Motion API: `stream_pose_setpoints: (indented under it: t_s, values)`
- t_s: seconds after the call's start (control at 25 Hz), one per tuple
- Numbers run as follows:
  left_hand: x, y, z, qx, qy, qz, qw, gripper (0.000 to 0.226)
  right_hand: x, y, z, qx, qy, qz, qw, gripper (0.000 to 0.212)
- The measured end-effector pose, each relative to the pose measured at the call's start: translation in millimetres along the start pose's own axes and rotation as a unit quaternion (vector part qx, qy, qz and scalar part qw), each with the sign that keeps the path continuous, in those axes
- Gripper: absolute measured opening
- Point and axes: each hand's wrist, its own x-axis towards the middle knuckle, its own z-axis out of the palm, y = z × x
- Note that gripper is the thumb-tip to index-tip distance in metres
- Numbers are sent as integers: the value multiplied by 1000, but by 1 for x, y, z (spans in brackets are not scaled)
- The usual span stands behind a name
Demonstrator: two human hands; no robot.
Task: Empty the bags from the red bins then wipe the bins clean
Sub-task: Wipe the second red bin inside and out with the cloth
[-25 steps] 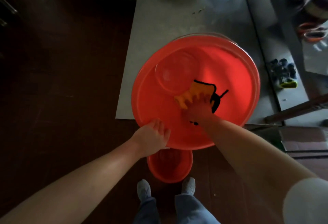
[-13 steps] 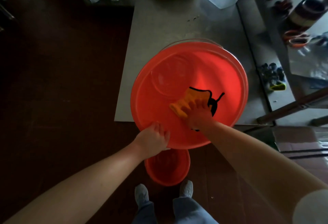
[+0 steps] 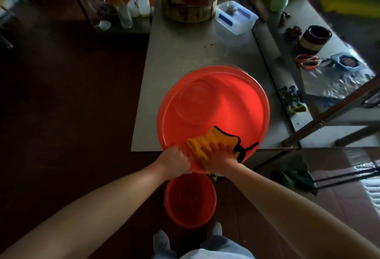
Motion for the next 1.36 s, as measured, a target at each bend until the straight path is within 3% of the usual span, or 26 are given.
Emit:
stream_pose_setpoints:
  t_s: [0.2, 0.4, 0.6, 0.76, 0.88, 1.0, 1.36]
  values:
    - [6, 1, 5, -26, -11, 16, 999, 58, -11, 35, -11, -60, 24, 31, 997, 64]
    - [10, 2, 1, -28, -7, 4, 1000, 51, -12, 31, -13, -43, 18, 99, 994, 62]
    - [4, -7, 11, -1, 20, -4, 1000, 47, -10, -16, 1, 61, -10, 79, 995, 63]
    - [5, -12, 14, -1, 90, -7, 996, 47, -25, -11, 2, 25, 18, 63, 998, 64]
    - [5, -12, 12, -28, 94, -6, 995, 66, -33, -10, -1, 13, 12, 63, 998, 64]
    - [1, -19, 11, -41, 95, -4, 995, 70, -34, -17, -11, 15, -2, 69, 997, 65]
    - [0, -23, 13, -64, 80, 27, 994, 55, 32, -6, -28, -11, -42, 43, 998, 61]
